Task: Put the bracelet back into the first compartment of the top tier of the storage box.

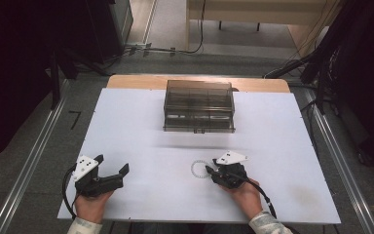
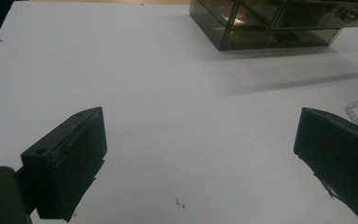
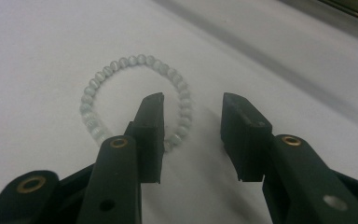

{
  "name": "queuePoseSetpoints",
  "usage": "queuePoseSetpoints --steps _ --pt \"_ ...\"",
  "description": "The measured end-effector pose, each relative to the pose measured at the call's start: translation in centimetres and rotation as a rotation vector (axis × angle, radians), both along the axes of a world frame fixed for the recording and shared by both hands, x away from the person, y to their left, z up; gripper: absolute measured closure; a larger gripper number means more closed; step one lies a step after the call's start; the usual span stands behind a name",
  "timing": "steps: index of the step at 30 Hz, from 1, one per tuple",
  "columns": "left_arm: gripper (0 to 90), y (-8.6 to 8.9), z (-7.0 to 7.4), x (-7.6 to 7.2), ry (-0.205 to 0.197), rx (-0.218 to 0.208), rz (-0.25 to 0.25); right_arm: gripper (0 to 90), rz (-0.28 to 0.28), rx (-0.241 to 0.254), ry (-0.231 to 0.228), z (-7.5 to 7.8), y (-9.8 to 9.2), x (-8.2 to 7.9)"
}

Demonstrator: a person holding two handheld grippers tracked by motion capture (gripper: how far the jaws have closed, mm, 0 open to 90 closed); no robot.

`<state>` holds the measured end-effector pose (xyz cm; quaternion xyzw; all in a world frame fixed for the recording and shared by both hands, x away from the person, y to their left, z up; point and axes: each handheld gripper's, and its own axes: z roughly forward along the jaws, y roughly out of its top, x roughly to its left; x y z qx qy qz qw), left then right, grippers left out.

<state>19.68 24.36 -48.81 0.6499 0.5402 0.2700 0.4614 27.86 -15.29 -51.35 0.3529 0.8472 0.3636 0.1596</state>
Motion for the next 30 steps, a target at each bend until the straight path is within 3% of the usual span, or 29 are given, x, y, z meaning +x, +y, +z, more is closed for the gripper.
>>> queuePoseSetpoints --steps 3,7,10,19,23,30 --pt "3.2 -0.01 -0.01 -0.02 0.001 0.000 0.001 61.9 -0.002 0.003 0.003 0.00 -0.07 0.06" --pt "3.2 -0.02 -0.01 -0.01 0.002 0.002 -0.001 79.2 -0.015 0.000 0.001 0.02 -0.13 0.16" --pt "3.3 -0.05 -0.02 0.02 0.003 0.004 0.000 83.5 -0.013 -0.005 -0.003 0.02 0.01 0.07" --pt "3.7 -0.13 -0.03 0.04 0.001 0.003 -0.002 84.9 -0.025 0.001 0.010 0.05 0.06 0.09" --pt "3.9 -0.06 0.01 -0.03 0.001 0.003 -0.002 85.2 -0.014 0.004 -0.033 0.11 0.28 -0.27" --pt "3.9 0.12 0.02 -0.12 -0.001 -0.001 0.004 85.2 0.006 0.031 -0.051 0.50 0.65 -0.44"
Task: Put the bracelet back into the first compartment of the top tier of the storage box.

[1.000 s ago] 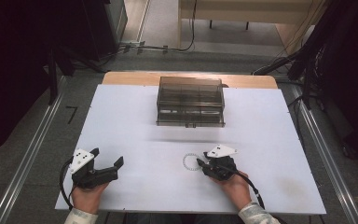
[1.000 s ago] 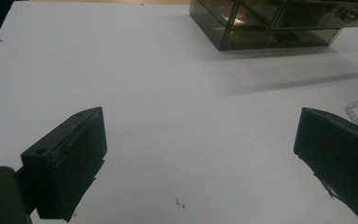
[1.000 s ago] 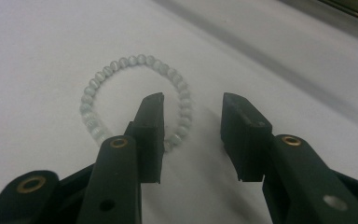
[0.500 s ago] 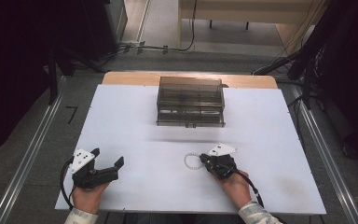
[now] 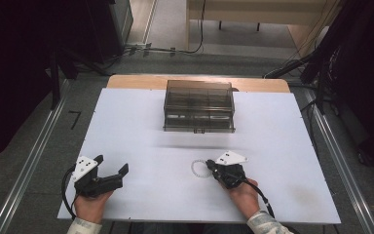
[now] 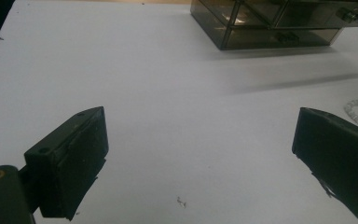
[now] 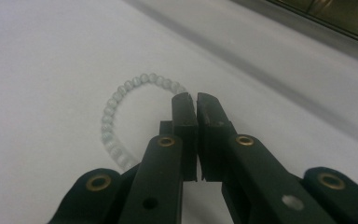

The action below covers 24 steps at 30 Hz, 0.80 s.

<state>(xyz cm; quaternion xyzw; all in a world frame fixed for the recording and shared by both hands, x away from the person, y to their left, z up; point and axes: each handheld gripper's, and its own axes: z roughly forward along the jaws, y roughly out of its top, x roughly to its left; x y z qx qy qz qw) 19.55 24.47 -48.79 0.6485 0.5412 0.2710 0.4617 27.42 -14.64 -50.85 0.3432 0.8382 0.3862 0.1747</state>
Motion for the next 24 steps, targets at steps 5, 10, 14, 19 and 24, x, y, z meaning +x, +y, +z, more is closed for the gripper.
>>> queuePoseSetpoints --steps 5,10,14,19,24 --pt "3.9 -0.1 0.0 0.0 0.000 0.000 0.000 85.2 0.005 0.045 -0.006 1.0 0.1 -0.1" --pt "3.9 0.0 0.0 0.1 0.000 0.000 0.002 85.2 0.002 0.083 -0.017 2.0 0.0 0.1" --pt "3.9 0.0 0.0 0.0 -0.001 0.000 0.002 85.2 0.006 0.104 -0.030 2.5 0.1 0.2" --pt "3.9 0.0 0.0 0.0 0.000 0.001 0.004 85.1 0.012 0.119 -0.040 3.1 0.3 0.2" --pt "3.9 0.0 0.0 0.0 -0.001 0.000 0.002 85.2 0.019 0.137 -0.054 3.9 0.7 0.5"
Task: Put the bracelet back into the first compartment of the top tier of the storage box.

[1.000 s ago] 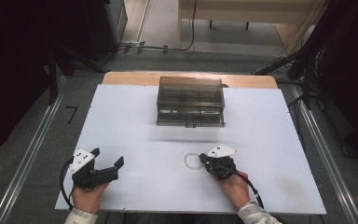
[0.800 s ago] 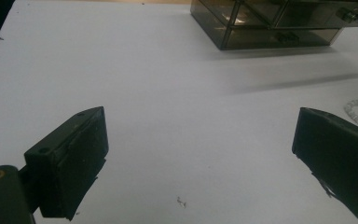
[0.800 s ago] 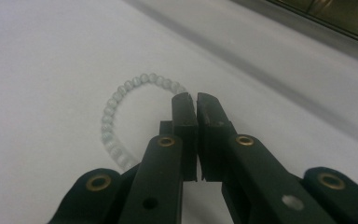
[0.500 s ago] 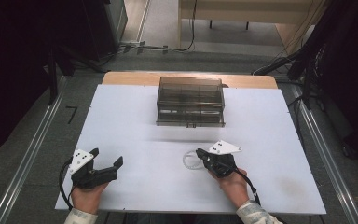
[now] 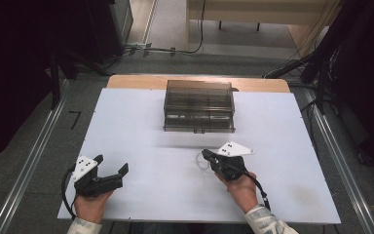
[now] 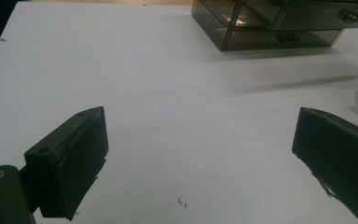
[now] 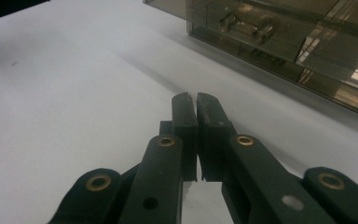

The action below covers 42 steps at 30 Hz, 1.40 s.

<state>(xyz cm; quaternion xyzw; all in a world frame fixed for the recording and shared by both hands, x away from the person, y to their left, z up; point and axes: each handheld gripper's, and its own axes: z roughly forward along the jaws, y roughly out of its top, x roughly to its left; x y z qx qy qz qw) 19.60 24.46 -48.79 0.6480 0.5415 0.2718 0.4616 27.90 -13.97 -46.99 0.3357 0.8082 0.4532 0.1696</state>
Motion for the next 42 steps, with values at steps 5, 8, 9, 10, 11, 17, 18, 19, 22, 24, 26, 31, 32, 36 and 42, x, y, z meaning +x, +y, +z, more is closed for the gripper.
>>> queuePoseSetpoints --steps 5,8,9,10,11,17,18,19,22,24,26,31,32,36,42 --pt "3.9 0.0 0.0 0.0 0.000 0.000 0.000 85.2 0.002 0.010 -0.005 0.5 0.3 0.2" --pt "3.9 0.0 0.0 0.0 0.001 0.000 -0.001 85.2 0.002 0.023 -0.011 0.9 0.5 0.4" --pt "3.9 0.0 0.0 0.0 0.001 0.000 0.000 85.2 0.002 0.023 -0.011 0.9 0.5 0.4" --pt "3.9 0.0 0.0 0.0 0.001 -0.001 0.000 85.1 0.010 0.032 -0.018 1.0 0.6 0.6" --pt "3.9 0.0 0.0 0.0 0.001 -0.001 0.000 85.1 0.010 0.032 -0.018 1.0 0.6 0.6" --pt "3.9 0.0 0.0 0.0 0.003 0.000 0.000 85.1 0.012 0.049 -0.020 1.2 0.9 0.9" --pt "3.9 0.0 0.0 0.0 0.003 -0.001 0.000 85.1 0.012 0.049 -0.022 1.2 0.9 0.9" --pt "3.9 0.0 0.0 0.0 0.002 -0.001 0.001 85.1 0.013 0.050 -0.025 1.2 1.0 1.0" --pt "3.9 0.0 0.0 0.1 0.003 0.001 0.002 85.1 0.014 0.051 -0.027 1.3 1.2 1.1" --pt "3.9 0.0 0.0 0.1 0.003 0.001 0.001 85.1 0.014 0.054 -0.032 1.5 1.5 1.3" --pt "3.9 0.0 0.0 0.1 0.003 -0.001 0.001 85.1 0.016 0.055 -0.037 1.6 1.6 1.3" --pt "3.9 0.1 0.0 0.0 0.004 0.000 0.000 85.1 0.018 0.063 -0.047 1.8 2.0 1.6" --pt "3.9 0.1 0.0 0.0 0.002 -0.001 -0.001 85.1 0.020 0.066 -0.053 1.8 2.1 1.6" --pt "3.9 0.0 0.0 0.1 0.003 -0.002 0.000 85.1 0.019 0.075 -0.054 1.9 2.3 1.7" --pt "3.9 0.1 0.0 0.1 0.001 -0.003 0.000 85.1 0.024 0.091 -0.070 2.3 2.8 1.9"
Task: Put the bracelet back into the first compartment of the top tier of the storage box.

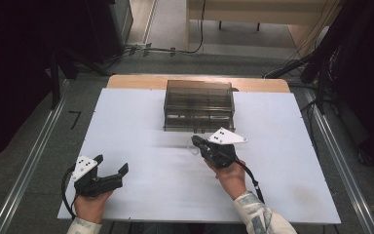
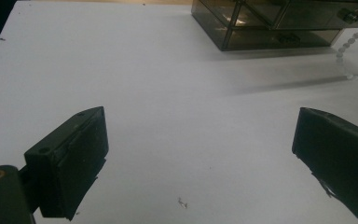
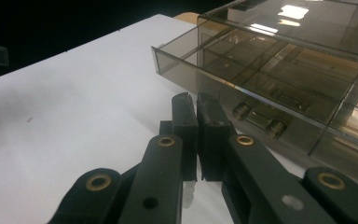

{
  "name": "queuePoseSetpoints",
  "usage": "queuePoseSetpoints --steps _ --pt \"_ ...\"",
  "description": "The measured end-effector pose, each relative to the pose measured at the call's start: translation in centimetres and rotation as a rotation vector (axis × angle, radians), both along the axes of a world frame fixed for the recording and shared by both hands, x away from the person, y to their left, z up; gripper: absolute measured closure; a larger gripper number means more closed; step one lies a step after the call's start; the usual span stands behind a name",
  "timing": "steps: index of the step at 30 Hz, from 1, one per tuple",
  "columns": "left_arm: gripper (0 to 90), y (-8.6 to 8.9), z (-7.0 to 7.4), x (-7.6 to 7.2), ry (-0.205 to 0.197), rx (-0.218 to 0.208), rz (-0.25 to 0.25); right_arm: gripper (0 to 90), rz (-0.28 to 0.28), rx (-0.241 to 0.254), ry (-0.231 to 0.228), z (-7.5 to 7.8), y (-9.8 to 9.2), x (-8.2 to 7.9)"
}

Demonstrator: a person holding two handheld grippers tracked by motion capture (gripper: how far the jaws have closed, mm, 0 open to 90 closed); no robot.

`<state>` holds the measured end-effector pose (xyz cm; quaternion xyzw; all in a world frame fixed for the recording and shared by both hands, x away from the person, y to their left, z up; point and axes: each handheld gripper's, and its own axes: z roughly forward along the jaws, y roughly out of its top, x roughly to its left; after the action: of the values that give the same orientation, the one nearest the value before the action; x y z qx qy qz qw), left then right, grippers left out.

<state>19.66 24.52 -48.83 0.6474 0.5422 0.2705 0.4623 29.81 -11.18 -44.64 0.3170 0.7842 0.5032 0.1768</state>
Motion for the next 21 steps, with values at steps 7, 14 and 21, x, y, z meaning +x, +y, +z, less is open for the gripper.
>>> queuePoseSetpoints --steps 7,14,21 --pt "3.9 0.0 0.0 0.0 0.000 0.000 -0.001 85.1 0.002 0.012 -0.006 0.3 0.4 0.2" --pt "3.9 0.0 0.0 0.0 0.000 -0.001 -0.001 85.1 0.006 0.020 -0.014 0.7 0.8 0.4" --pt "3.9 0.1 0.0 0.0 0.001 -0.001 0.000 85.1 0.012 0.020 -0.029 1.2 1.3 0.7"
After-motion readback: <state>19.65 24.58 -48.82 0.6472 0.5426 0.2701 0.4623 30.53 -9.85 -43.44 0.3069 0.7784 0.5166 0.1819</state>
